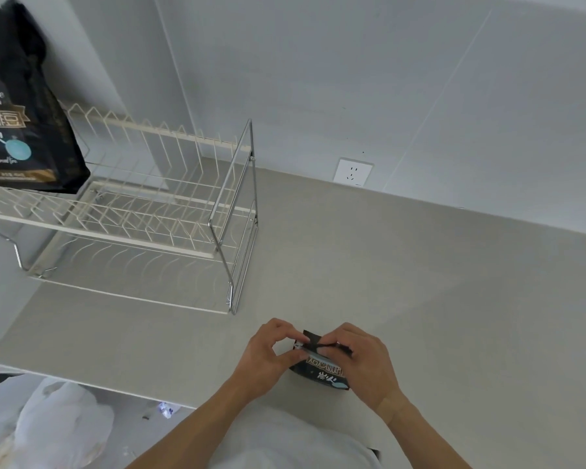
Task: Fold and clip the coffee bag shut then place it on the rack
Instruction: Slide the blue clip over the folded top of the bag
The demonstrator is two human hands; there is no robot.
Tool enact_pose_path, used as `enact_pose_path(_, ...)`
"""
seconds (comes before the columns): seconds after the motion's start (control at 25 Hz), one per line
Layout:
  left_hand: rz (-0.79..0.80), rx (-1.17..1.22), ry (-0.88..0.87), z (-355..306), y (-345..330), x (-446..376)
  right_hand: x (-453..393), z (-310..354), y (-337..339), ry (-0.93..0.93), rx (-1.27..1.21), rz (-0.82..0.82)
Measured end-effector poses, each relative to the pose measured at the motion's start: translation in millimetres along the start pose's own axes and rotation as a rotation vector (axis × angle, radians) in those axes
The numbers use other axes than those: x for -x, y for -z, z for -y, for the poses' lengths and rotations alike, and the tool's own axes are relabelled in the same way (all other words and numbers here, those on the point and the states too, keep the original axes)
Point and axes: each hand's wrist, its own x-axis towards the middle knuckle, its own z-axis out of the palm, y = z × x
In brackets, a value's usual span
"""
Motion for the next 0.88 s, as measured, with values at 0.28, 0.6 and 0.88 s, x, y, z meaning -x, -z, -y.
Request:
enact_pose_path(0.28, 0.010, -0.122, -0.022, 1.2, 3.6, -4.8, -4.5, 4.6, -2.4, 0.017, 0.017, 0.021)
enact_pose_path(0.6, -0.052, -0.003, 0.111, 2.6, 5.0, -0.3, -8.9, 4.9, 0.7, 0.066, 0.330, 0.042)
enact_pose_path(0.88, -0.075, -0.023, 0.136, 1.2, 7.7, 2.4, -10.2, 12.3, -15.4, 0.120, 0.393, -0.013)
